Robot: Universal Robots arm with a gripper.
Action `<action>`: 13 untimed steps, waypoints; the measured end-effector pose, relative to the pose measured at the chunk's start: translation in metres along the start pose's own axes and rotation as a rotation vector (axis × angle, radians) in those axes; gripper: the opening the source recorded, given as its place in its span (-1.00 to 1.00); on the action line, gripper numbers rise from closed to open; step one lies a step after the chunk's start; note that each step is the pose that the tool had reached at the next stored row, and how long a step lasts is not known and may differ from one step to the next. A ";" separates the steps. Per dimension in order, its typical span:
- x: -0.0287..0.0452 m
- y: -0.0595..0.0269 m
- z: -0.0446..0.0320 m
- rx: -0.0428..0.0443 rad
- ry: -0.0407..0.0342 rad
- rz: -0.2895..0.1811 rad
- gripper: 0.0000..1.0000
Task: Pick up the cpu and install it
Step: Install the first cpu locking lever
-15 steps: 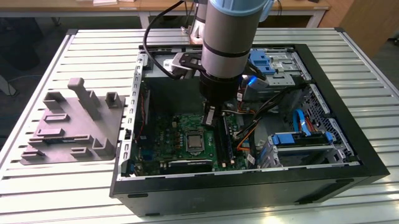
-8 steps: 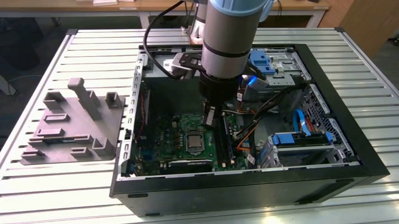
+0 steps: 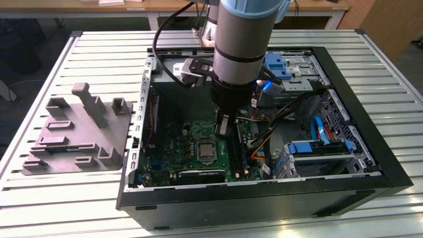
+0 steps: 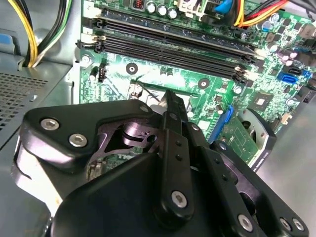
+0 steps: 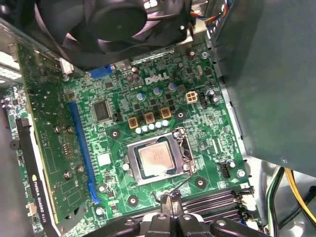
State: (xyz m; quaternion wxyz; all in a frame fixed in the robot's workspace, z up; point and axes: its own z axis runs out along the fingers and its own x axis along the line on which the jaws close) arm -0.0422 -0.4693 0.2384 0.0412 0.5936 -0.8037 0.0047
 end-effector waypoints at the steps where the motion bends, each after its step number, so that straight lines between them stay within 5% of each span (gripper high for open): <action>1: 0.0010 -0.0002 0.0002 0.0002 0.0001 -0.002 -0.79; 13: 0.0058 0.0006 0.0037 0.0063 0.0053 -0.077 -0.79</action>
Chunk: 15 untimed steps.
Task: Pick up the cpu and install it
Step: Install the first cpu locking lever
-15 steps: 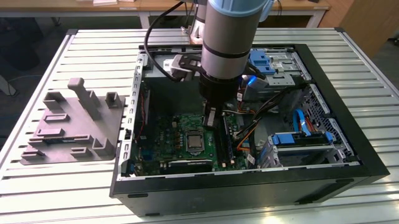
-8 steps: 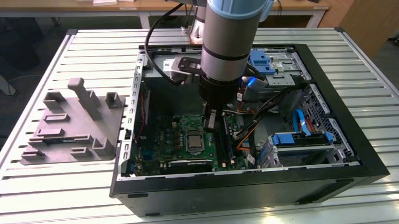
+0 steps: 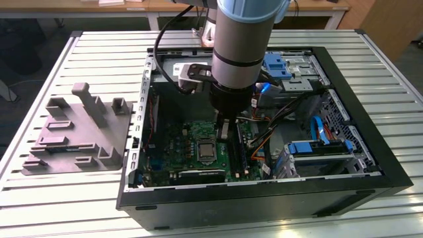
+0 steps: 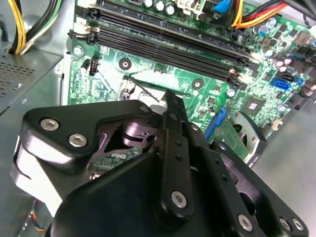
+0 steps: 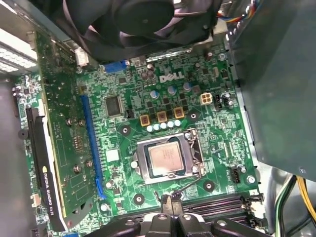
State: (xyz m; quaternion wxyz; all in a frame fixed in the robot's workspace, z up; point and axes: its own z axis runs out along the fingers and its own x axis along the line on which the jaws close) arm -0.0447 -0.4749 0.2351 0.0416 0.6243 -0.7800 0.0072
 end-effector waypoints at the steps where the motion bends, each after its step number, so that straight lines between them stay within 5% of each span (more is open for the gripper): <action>1: 0.0002 0.0001 0.0006 0.0006 0.0005 -0.008 -0.79; 15: 0.0055 0.0023 0.0041 0.0058 0.0025 -0.064 -0.79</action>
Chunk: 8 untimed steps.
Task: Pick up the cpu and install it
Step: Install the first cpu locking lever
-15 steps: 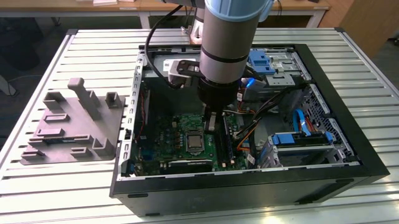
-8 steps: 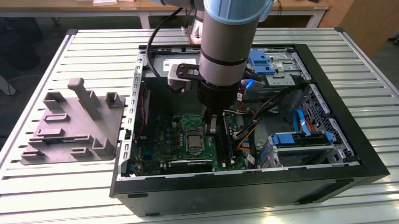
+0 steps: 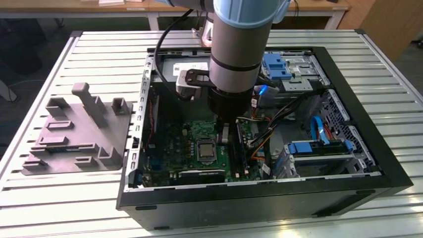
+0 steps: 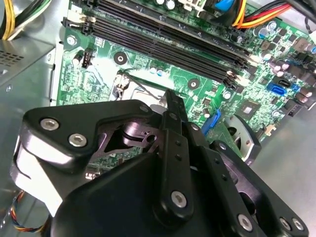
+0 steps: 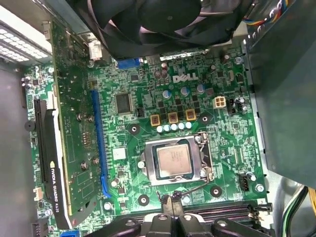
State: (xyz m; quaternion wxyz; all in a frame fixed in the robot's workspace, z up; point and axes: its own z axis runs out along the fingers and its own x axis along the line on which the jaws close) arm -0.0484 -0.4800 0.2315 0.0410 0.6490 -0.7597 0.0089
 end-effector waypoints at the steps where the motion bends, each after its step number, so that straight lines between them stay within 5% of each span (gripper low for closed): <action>1: 0.0000 0.0001 0.0004 0.0004 0.0001 -0.004 -0.79; 8: -0.0001 0.0002 0.0012 0.0008 0.0003 -0.008 -0.79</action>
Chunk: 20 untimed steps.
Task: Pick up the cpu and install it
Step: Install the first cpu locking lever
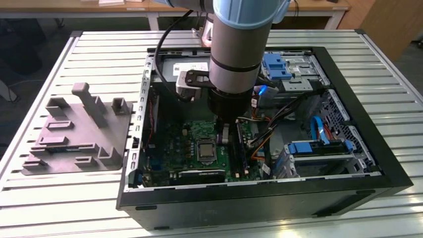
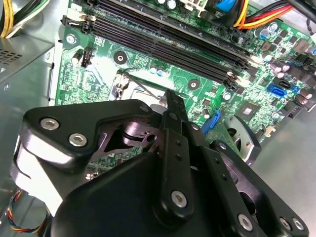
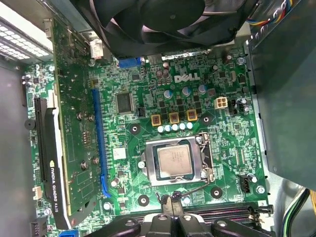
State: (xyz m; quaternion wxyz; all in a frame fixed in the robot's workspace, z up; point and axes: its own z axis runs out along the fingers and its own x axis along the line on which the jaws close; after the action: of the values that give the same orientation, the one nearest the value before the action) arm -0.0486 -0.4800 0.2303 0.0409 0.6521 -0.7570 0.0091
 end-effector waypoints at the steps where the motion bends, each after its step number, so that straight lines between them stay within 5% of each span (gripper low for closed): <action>1: 0.0000 0.0000 0.0000 0.0000 -0.0001 0.000 -0.79; 20: 0.0021 0.0015 0.0125 0.0140 0.0017 -0.090 -0.79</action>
State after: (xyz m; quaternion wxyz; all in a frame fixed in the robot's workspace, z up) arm -0.0510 -0.4827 0.2180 0.0374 0.6858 -0.7267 0.0131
